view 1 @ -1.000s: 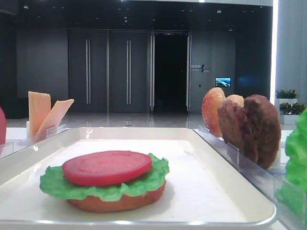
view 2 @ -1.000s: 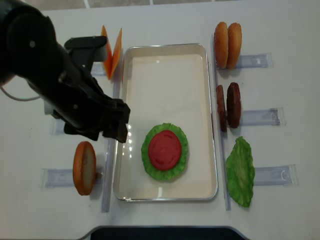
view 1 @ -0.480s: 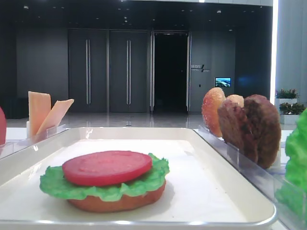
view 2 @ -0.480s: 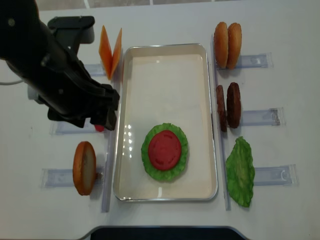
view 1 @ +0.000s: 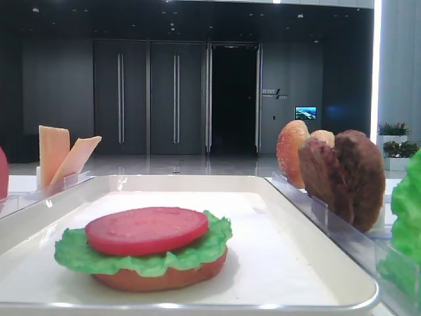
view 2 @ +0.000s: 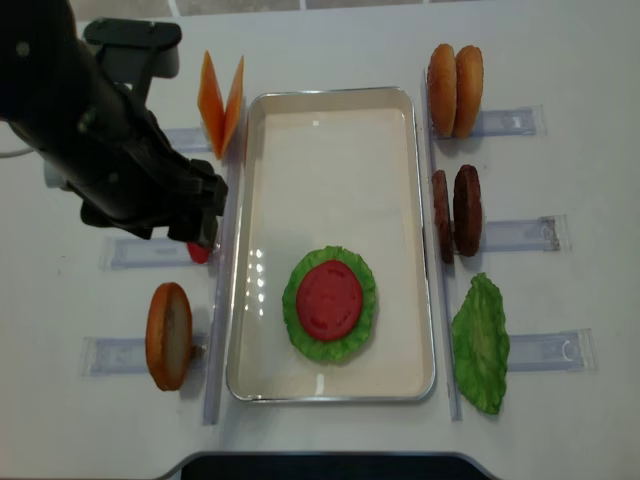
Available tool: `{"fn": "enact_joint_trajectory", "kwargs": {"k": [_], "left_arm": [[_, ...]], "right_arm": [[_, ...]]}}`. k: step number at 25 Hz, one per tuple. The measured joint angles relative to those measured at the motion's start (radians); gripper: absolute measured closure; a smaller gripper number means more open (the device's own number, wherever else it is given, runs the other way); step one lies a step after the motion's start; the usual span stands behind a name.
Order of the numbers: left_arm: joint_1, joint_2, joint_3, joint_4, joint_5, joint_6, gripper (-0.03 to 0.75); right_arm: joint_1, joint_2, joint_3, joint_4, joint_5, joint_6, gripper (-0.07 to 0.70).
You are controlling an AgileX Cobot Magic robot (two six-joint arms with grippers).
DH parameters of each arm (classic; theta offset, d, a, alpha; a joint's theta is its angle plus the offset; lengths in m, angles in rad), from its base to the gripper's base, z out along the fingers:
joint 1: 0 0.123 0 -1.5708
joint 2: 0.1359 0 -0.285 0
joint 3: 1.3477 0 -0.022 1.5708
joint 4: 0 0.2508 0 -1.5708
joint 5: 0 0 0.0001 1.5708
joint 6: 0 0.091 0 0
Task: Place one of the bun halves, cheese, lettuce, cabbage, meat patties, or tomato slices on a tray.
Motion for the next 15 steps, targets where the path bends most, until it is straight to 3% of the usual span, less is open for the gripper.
{"fn": "enact_joint_trajectory", "kwargs": {"k": [11,15], "left_arm": [[0.000,0.000,0.000,0.040,0.000,-0.034,0.161],[0.042,0.000,0.000,0.031,0.000,-0.040,0.161]], "right_arm": [[0.000,0.000,0.000,0.000,0.000,0.000,0.161],[0.000,0.000,0.000,0.000,0.000,0.000,0.161]]}}
